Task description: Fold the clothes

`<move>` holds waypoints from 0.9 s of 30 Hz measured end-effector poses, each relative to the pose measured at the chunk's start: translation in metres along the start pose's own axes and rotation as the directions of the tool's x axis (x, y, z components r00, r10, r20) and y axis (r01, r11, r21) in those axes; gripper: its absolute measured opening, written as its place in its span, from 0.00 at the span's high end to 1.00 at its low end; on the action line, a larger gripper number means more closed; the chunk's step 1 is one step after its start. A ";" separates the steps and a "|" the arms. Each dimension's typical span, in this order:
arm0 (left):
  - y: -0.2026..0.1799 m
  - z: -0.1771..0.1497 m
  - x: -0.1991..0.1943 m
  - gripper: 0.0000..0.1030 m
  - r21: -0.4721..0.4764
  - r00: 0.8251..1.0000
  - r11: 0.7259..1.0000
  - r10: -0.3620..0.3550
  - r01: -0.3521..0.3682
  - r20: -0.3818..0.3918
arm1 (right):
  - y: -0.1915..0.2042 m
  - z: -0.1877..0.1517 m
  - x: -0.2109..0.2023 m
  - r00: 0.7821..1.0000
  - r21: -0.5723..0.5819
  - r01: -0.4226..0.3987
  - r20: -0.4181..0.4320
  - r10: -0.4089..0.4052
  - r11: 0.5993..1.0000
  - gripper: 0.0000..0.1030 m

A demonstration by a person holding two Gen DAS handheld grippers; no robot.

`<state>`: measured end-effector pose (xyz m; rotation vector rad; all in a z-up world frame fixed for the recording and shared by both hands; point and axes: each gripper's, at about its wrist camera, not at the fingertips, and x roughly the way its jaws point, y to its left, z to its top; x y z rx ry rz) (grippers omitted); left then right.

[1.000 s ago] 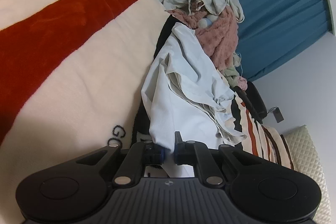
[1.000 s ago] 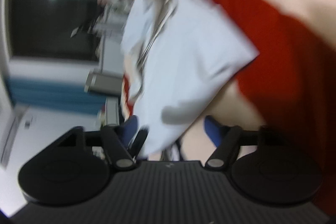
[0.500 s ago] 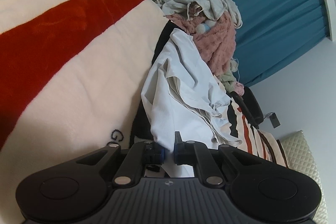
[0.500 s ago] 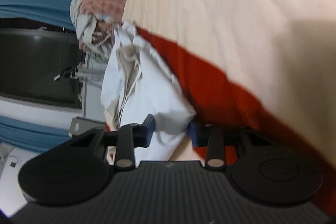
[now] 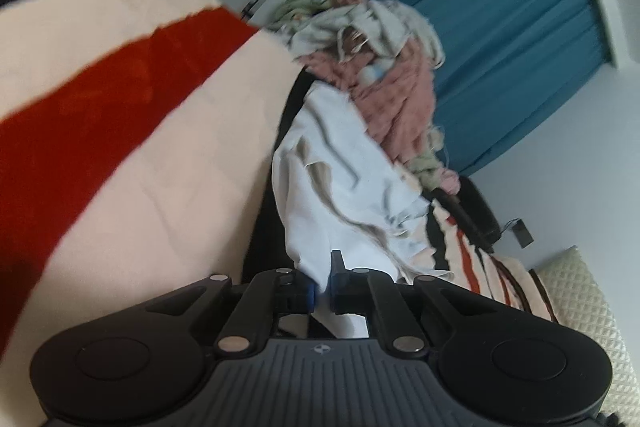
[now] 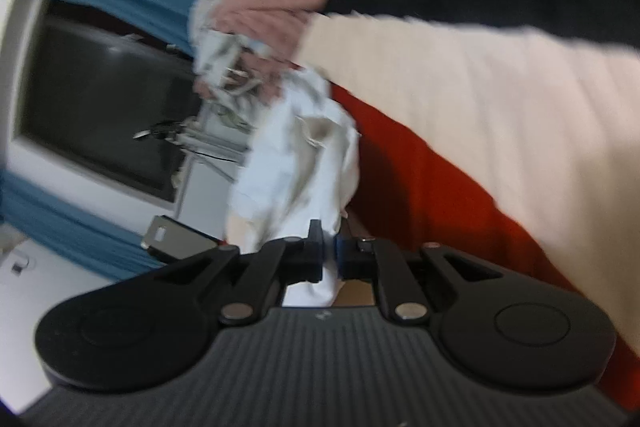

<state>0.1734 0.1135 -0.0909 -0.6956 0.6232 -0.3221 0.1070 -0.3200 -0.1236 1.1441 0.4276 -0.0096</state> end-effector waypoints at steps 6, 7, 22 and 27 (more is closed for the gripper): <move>-0.031 0.005 -0.057 0.95 0.088 0.993 0.993 -0.087 0.080 0.075 | 0.026 -0.002 -0.050 0.994 -0.063 -0.090 0.059 0.094 0.994 0.92; -0.035 0.004 -0.069 0.95 0.095 0.991 0.991 -0.104 0.096 0.086 | 0.029 -0.002 -0.060 0.992 -0.070 -0.105 0.068 0.110 0.992 0.92; -0.049 -0.085 -0.223 0.95 0.150 0.978 0.977 -0.169 0.150 0.124 | 0.019 -0.063 -0.205 0.978 -0.130 -0.125 0.150 0.144 0.984 0.92; -0.071 -0.050 -0.199 0.94 0.129 0.979 0.977 -0.184 0.172 0.086 | 0.046 -0.034 -0.183 0.974 -0.148 -0.119 0.176 0.145 0.982 0.92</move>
